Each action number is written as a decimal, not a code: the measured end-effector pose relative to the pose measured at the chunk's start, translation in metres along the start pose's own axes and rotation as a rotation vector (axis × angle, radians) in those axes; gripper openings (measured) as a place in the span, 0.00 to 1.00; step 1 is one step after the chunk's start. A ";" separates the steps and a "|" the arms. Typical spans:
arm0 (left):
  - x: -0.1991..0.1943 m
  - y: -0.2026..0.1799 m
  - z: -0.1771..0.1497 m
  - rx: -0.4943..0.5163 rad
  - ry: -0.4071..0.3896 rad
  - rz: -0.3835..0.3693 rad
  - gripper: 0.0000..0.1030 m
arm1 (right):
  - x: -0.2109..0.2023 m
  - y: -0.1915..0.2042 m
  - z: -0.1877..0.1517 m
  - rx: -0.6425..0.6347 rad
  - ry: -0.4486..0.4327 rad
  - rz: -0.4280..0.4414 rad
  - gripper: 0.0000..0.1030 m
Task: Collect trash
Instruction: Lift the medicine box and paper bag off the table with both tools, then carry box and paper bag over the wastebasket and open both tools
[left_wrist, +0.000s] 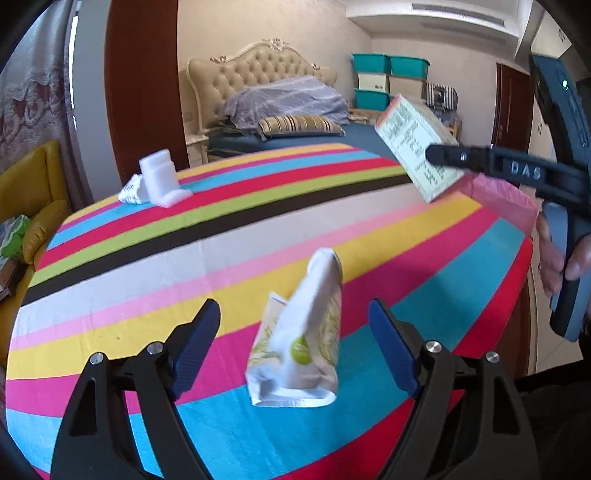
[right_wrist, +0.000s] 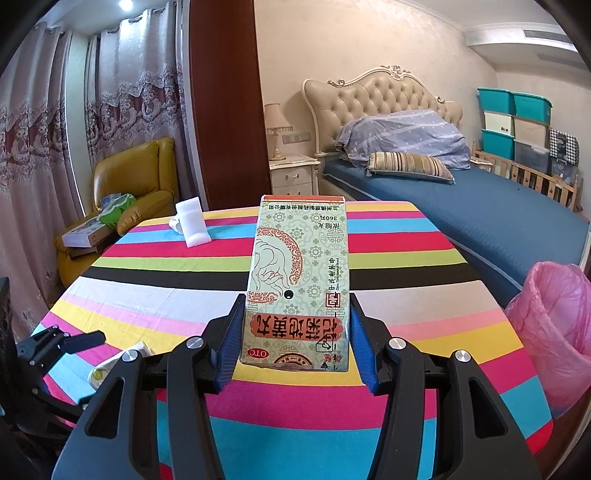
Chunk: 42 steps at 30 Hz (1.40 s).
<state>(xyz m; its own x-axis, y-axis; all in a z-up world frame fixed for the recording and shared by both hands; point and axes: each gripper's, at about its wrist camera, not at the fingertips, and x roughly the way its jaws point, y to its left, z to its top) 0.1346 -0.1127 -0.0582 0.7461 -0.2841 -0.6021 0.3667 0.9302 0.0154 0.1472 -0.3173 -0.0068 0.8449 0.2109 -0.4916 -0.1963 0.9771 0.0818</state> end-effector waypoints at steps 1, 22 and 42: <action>0.006 0.001 -0.002 -0.004 0.024 0.002 0.77 | 0.001 0.000 -0.001 -0.001 0.004 0.000 0.48; -0.001 -0.003 0.029 -0.027 -0.121 0.028 0.49 | -0.001 -0.013 -0.013 -0.011 0.012 -0.011 0.48; 0.034 -0.076 0.089 0.010 -0.221 -0.062 0.50 | -0.027 -0.072 -0.024 0.054 -0.027 -0.115 0.48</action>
<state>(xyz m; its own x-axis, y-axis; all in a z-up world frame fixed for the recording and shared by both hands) 0.1811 -0.2137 -0.0091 0.8254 -0.3853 -0.4125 0.4198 0.9076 -0.0076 0.1269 -0.3935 -0.0199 0.8734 0.0974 -0.4772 -0.0709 0.9948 0.0734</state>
